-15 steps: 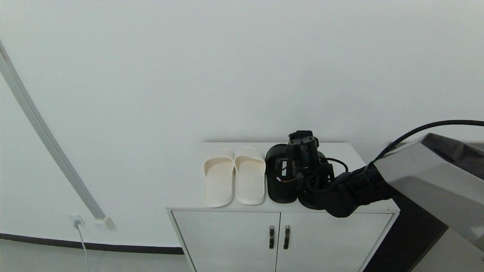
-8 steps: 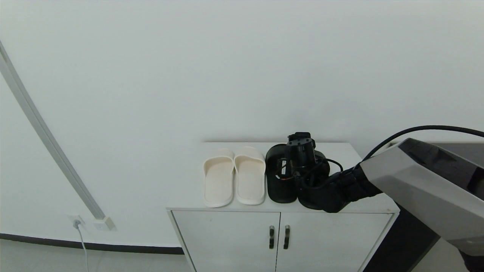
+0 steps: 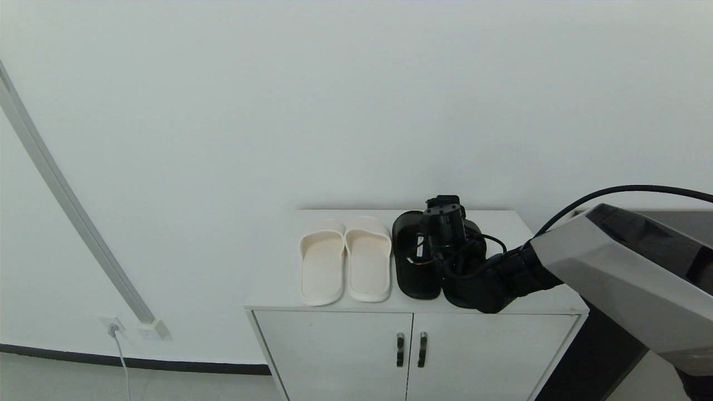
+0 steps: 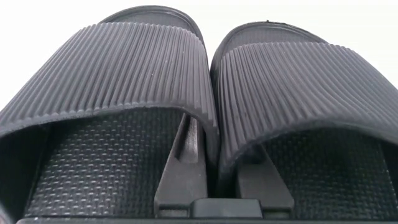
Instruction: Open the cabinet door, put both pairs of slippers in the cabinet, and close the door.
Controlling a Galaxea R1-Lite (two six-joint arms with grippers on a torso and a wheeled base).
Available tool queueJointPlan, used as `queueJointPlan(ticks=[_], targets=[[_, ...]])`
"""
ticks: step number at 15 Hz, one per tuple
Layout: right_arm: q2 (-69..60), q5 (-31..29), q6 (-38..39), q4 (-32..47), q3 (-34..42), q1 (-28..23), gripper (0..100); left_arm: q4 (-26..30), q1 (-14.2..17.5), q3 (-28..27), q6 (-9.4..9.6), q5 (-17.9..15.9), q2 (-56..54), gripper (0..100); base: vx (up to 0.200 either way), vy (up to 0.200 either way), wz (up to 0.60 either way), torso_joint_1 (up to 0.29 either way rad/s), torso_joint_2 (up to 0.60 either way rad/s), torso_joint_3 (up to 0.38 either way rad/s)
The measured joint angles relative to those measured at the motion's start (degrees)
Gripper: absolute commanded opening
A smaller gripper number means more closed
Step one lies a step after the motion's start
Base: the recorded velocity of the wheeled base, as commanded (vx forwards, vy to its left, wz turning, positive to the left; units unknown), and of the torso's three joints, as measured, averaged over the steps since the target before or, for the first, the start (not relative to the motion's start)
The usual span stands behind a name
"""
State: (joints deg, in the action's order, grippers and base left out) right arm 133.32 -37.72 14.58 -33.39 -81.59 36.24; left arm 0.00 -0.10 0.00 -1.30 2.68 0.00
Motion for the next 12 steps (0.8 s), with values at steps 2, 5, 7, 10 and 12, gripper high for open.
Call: queueJointPlan(ticks=[2, 5, 7, 10, 12], targets=[[-1.5, 0.0, 0.0, 0.1, 1.2, 0.6, 0, 0.0, 0.0, 0.0, 0.0, 0.0, 0.0, 0, 0.0, 0.0, 0.0, 0.0, 0.0, 0.0], [-5.8, 0.1, -0.7, 0.0, 5.3, 2.0, 0, 0.0, 0.0, 0.0, 0.0, 0.0, 0.0, 0, 0.0, 0.0, 0.0, 0.0, 0.0, 0.0], [-10.3, 1.3, -1.4, -1.4, 10.9, 3.3, 0, 0.0, 0.0, 0.0, 0.0, 0.1, 0.0, 0, 0.0, 0.0, 0.0, 0.0, 0.0, 0.0], [-18.4, 6.5, -3.0, -7.1, 23.4, 5.9, 0, 0.0, 0.0, 0.0, 0.02, 0.3, 0.0, 0, 0.0, 0.0, 0.0, 0.0, 0.0, 0.0], [-24.4, 13.3, -4.7, -10.3, 31.8, 7.3, 0, 0.0, 0.0, 0.0, 0.0, 0.3, 0.0, 0, 0.0, 0.0, 0.0, 0.0, 0.0, 0.0]])
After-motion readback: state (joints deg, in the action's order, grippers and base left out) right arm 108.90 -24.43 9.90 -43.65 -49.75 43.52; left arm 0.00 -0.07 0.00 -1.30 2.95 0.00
